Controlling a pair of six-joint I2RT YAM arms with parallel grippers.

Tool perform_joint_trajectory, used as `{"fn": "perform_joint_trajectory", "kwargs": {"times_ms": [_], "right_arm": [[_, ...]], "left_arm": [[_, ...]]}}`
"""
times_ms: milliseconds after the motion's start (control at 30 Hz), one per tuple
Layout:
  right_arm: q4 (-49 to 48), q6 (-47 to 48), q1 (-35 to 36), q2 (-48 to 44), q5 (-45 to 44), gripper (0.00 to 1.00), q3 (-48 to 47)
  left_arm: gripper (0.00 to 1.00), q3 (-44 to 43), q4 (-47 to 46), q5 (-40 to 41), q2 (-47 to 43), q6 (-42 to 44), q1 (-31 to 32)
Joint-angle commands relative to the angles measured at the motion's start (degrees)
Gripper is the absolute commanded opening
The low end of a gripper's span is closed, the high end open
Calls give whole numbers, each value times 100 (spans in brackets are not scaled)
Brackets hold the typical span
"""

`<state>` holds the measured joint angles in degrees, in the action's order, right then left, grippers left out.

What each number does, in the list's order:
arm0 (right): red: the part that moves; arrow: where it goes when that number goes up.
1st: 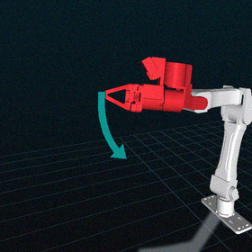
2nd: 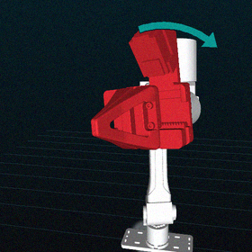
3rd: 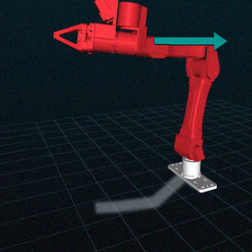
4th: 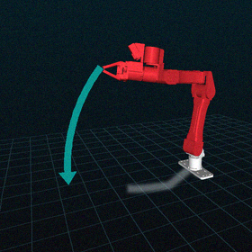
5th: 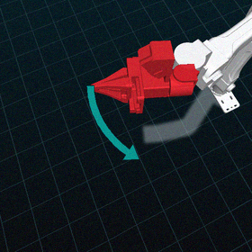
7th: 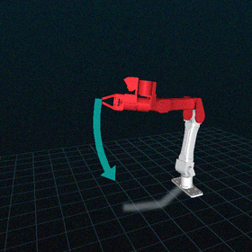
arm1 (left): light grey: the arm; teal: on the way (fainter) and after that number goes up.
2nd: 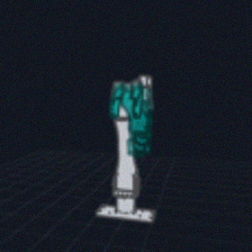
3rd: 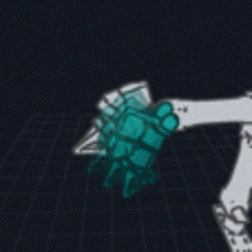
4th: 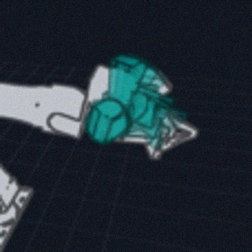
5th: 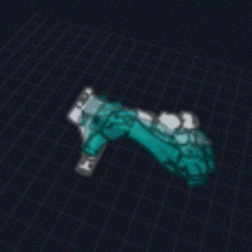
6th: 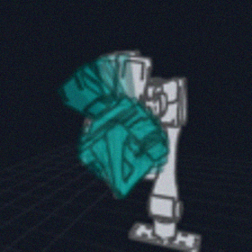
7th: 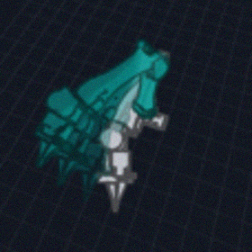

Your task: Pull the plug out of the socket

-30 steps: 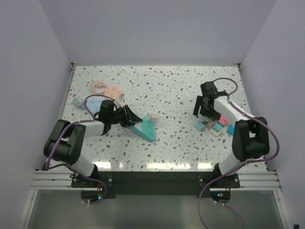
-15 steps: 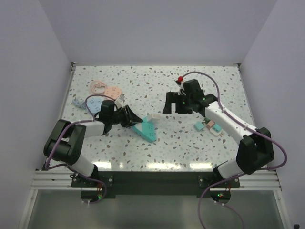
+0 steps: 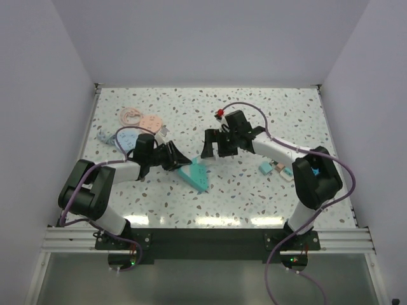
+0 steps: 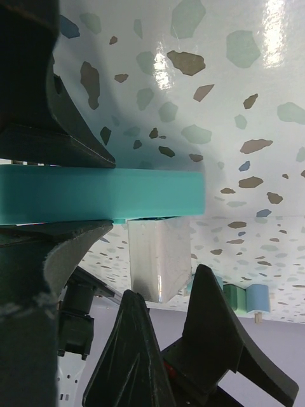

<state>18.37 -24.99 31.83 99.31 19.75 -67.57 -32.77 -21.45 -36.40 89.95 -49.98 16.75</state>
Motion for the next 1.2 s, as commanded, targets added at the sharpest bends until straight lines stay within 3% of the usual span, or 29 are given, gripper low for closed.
{"fn": "perform_joint_trajectory", "kwargs": {"times_ms": [0,233,367,567,600,700,1167], "right_arm": [[-509,-198,94,168,354,98,-230],[-334,-374,323,616,346,98,-371],[-176,-436,332,713,363,87,-415],[404,-252,332,485,302,37,-529],[517,-226,332,415,241,18,-529],[843,-85,315,160,179,0,-608],[1687,196,-142,-790,276,0,-705]], "left_arm": [[0,-186,-324,-165,-206,5,74],[0,-168,-395,-104,-197,-56,109],[0,-168,-395,-51,-189,-56,109],[0,-71,-404,19,-171,-39,109],[0,-62,-404,28,-154,-47,109],[0,-10,-377,54,-118,-21,109],[0,316,-359,151,-74,49,109]]}}
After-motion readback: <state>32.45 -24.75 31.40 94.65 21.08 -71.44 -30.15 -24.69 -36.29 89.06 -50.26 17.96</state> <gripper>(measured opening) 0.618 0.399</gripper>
